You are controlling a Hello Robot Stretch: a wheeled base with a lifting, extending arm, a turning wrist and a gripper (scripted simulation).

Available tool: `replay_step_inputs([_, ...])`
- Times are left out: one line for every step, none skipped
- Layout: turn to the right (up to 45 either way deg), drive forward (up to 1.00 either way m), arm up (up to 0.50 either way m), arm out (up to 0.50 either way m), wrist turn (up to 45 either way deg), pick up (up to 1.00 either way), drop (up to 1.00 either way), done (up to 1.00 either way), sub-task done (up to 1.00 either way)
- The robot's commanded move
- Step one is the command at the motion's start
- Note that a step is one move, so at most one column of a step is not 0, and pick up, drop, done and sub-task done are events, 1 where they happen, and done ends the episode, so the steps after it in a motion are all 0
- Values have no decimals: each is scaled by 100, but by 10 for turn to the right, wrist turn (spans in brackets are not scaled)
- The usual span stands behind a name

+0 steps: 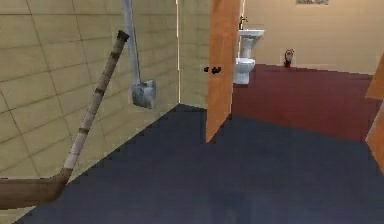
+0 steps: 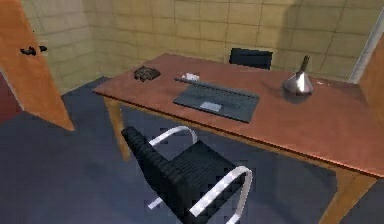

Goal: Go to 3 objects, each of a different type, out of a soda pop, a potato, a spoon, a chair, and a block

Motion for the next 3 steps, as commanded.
replay_step_inputs([240, 0, 0, 0, 0, 0, 0, 0, 0])
replay_step_inputs([0, 50, 0, 0, 0, 0, 0, 0, 0])
replay_step_inputs([-120, 0, 0, 0, 0, 0, 0, 0, 0])
